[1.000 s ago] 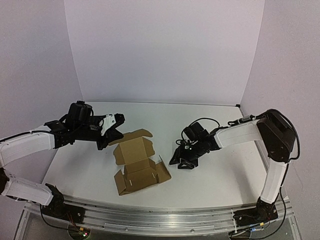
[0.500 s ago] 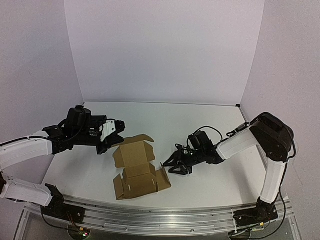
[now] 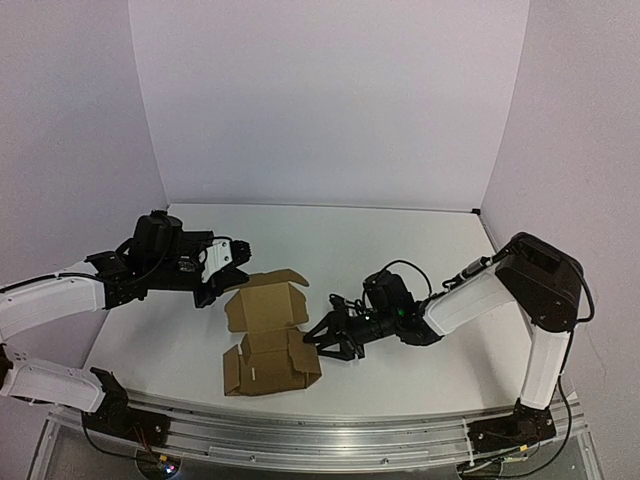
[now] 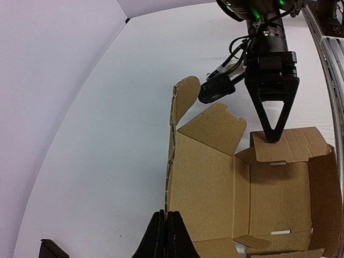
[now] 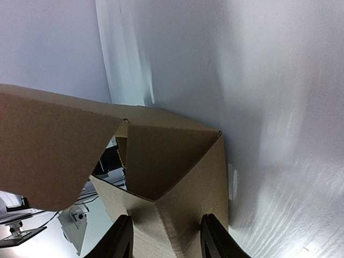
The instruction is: Fold the paper box
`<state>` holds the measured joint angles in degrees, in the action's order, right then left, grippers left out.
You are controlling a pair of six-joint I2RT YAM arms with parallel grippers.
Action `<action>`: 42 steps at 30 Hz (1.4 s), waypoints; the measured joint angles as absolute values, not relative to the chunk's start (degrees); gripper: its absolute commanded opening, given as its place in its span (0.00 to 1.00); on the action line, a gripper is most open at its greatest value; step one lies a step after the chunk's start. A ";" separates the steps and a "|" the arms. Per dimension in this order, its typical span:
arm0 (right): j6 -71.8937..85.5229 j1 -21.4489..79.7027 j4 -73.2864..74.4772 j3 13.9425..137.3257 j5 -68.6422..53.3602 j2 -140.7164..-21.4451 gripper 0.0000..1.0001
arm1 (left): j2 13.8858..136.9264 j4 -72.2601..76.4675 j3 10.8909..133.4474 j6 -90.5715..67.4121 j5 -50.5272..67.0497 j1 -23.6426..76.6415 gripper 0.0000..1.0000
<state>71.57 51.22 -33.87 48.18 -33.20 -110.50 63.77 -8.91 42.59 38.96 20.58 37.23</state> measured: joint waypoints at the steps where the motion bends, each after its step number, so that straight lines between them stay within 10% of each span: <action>1: 71.66 52.06 -33.60 48.20 -32.13 -110.43 0.44 | 63.77 -8.91 42.59 38.96 20.48 37.23 0.00; 30: 55.13 66.31 27.48 83.20 -0.90 -113.99 0.41 | 63.89 -8.60 42.59 38.44 18.34 37.58 0.00; 42: 55.55 70.50 30.77 86.42 10.75 -117.17 0.19 | 65.21 -8.85 42.67 34.88 17.76 37.56 0.00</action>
